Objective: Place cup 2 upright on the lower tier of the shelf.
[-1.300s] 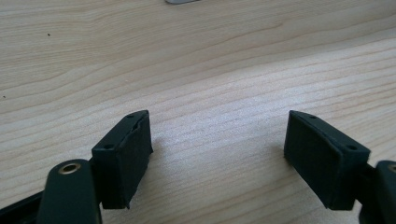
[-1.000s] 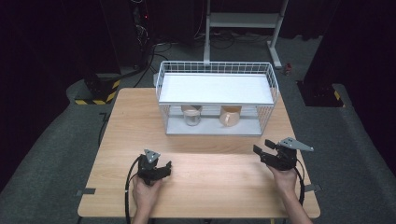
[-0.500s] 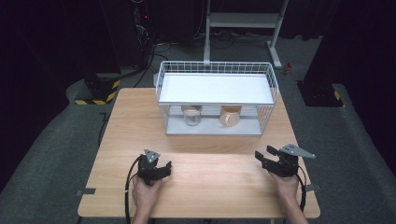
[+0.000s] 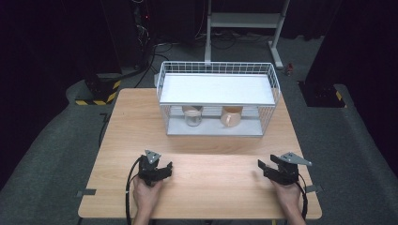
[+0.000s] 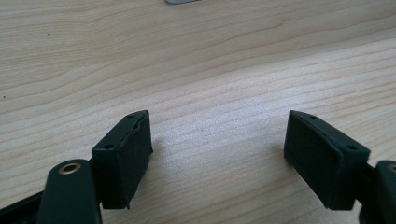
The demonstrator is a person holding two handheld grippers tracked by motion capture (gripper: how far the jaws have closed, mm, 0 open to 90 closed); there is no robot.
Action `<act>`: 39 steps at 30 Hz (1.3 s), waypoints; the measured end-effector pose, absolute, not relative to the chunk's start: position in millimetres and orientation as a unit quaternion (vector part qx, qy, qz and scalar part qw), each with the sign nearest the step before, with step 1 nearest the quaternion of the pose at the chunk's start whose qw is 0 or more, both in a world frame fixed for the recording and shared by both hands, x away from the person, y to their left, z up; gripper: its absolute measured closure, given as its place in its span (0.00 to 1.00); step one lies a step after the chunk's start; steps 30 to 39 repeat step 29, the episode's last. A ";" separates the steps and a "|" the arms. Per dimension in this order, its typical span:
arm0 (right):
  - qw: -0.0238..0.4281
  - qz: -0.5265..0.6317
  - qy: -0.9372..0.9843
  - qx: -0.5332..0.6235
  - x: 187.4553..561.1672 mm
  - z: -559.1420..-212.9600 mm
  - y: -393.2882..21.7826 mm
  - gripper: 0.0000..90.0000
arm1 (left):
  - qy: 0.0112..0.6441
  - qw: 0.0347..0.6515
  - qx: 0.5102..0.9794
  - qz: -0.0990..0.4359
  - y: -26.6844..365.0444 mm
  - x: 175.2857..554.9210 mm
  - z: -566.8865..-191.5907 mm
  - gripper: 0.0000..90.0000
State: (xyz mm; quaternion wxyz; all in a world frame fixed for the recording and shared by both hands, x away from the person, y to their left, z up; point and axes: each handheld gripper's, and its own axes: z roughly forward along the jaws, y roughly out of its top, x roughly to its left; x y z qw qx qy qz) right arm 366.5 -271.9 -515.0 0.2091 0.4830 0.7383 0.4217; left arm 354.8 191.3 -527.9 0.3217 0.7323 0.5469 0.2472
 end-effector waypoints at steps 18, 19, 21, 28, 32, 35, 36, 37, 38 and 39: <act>0.214 0.332 0.783 0.480 372.5 -523.0 -269.4 0.36 | 0.548 0.322 0.731 0.247 191.0 354.6 -528.0 0.26; 0.214 0.333 0.783 0.480 372.5 -523.1 -269.6 0.36 | 0.548 0.323 0.731 0.248 191.0 354.6 -528.1 0.26; 0.213 0.333 0.783 0.480 372.3 -523.1 -269.8 0.36 | 0.549 0.323 0.730 0.247 190.9 354.5 -528.0 0.26; 0.214 0.332 0.785 0.477 372.6 -523.1 -269.6 0.35 | 0.549 0.323 0.730 0.247 191.0 354.6 -528.0 0.26; 0.213 0.332 0.785 0.477 372.7 -523.1 -269.5 0.34 | 0.549 0.323 0.730 0.247 190.9 354.5 -528.0 0.26; 0.213 0.332 0.785 0.477 372.7 -523.1 -269.5 0.34 | 0.549 0.323 0.730 0.247 190.9 354.5 -528.0 0.26; 0.213 0.332 0.785 0.477 372.7 -523.1 -269.5 0.34 | 0.549 0.323 0.730 0.247 190.9 354.5 -528.0 0.26; 0.213 0.332 0.785 0.477 372.7 -523.1 -269.5 0.34 | 0.549 0.323 0.730 0.247 190.9 354.5 -528.0 0.26; 0.213 0.332 0.785 0.477 372.7 -523.1 -269.5 0.34 | 0.549 0.323 0.730 0.247 190.9 354.5 -528.0 0.26; 0.213 0.332 0.785 0.477 372.7 -523.1 -269.5 0.34 | 0.549 0.323 0.730 0.247 190.9 354.5 -528.0 0.26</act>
